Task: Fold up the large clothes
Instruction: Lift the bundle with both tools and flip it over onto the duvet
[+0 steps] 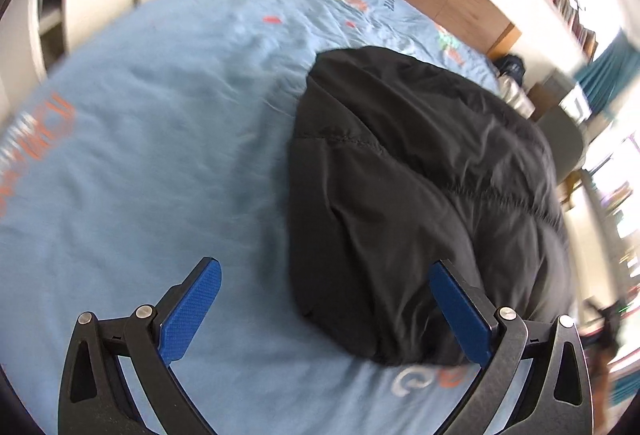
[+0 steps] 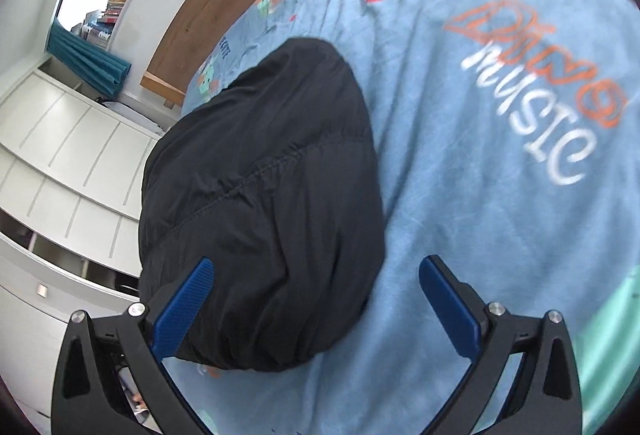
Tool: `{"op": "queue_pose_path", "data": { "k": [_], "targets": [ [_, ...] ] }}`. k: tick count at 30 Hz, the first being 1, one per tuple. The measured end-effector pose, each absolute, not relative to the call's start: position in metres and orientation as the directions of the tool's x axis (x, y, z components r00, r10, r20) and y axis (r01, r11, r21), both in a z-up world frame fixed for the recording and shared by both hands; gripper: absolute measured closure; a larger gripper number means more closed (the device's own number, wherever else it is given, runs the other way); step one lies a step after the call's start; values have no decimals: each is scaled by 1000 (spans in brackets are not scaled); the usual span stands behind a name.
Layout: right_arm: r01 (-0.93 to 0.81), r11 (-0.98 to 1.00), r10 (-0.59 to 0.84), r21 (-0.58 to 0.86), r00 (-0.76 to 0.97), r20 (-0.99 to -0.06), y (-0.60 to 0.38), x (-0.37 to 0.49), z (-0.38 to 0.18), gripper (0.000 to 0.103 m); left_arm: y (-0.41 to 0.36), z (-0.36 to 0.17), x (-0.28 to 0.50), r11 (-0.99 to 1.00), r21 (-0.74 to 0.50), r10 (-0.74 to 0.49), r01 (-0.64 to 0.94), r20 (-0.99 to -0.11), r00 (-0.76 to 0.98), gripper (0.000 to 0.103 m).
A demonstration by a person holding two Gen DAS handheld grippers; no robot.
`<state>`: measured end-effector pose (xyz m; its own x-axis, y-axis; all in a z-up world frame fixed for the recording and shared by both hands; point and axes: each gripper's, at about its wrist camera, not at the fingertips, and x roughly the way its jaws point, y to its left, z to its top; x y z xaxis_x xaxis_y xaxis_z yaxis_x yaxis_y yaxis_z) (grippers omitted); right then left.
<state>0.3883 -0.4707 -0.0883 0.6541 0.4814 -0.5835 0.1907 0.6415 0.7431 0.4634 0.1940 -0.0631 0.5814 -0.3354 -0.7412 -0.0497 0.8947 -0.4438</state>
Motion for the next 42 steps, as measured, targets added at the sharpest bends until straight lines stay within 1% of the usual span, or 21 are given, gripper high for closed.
{"op": "queue_pose_path", "data": {
  "k": [4,6,10,11,14,15,16,18,23,27,28,29,30,31,32,33,34,35,38,39,42],
  "targets": [
    [171,588,557,791,624,-549,-460,417,-112,0,200,-90,503,784,-619,-499,-53,-678,540,1],
    [140,563,594,814,616,-517,-455,431,-121,0,197,-99,518,766,-641,-524,-49,-666,532,1],
    [125,551,629,825,588,-509,-444,451,-137,0,185,-127,538,751,-658,-556,-62,-679,480,1],
    [120,542,639,832,584,-501,-441,455,-140,0,182,-135,539,731,-679,-579,-67,-669,466,1],
    [72,523,695,849,542,-473,-425,472,-141,0,173,-144,537,641,-764,-656,-68,-592,469,1],
    [51,516,715,855,523,-463,-417,478,-140,0,170,-146,537,599,-798,-695,-59,-555,457,1],
    [33,508,731,860,511,-452,-411,482,-139,0,164,-148,538,532,-846,-752,-45,-496,435,1],
    [13,495,750,869,498,-435,-403,487,-139,0,153,-147,539,477,-879,-796,-14,-439,417,1],
    [38,482,742,876,513,-431,-401,491,-151,0,137,-149,537,527,-850,-790,-7,-493,364,1],
    [44,526,710,850,528,-466,-393,493,-146,0,127,-141,535,580,-814,-747,-31,-547,377,1],
    [55,534,703,844,525,-479,-392,493,-144,0,126,-138,533,589,-808,-734,-39,-554,393,6],
    [66,551,691,832,524,-499,-388,495,-140,0,123,-135,531,587,-808,-726,-47,-551,411,14],
    [67,559,685,826,523,-506,-387,495,-136,6,122,-133,530,579,-814,-726,-51,-543,422,19],
    [53,561,688,826,525,-501,-384,495,-130,12,119,-129,528,566,-823,-730,-52,-529,432,32],
    [35,557,694,830,529,-488,-382,495,-124,28,116,-122,527,558,-829,-736,-37,-515,440,43],
    [12,558,696,830,538,-476,-380,495,-115,40,114,-114,526,560,-828,-737,-20,-510,444,48],
    [-16,567,695,824,546,-467,-376,495,-105,45,109,-104,524,567,-824,-739,7,-505,446,55],
    [-34,576,694,817,550,-466,-373,495,-97,52,104,-94,522,572,-820,-740,29,-500,449,61],
    [-77,594,688,801,564,-456,-359,501,-63,60,89,-59,519,571,-815,-752,100,-471,461,67],
    [-100,600,687,794,574,-446,-356,502,-50,63,86,-49,518,566,-816,-757,119,-458,466,68],
    [-182,608,687,773,608,-398,-344,503,-8,67,78,-12,512,541,-820,-776,188,-400,488,69]
  ]
}}
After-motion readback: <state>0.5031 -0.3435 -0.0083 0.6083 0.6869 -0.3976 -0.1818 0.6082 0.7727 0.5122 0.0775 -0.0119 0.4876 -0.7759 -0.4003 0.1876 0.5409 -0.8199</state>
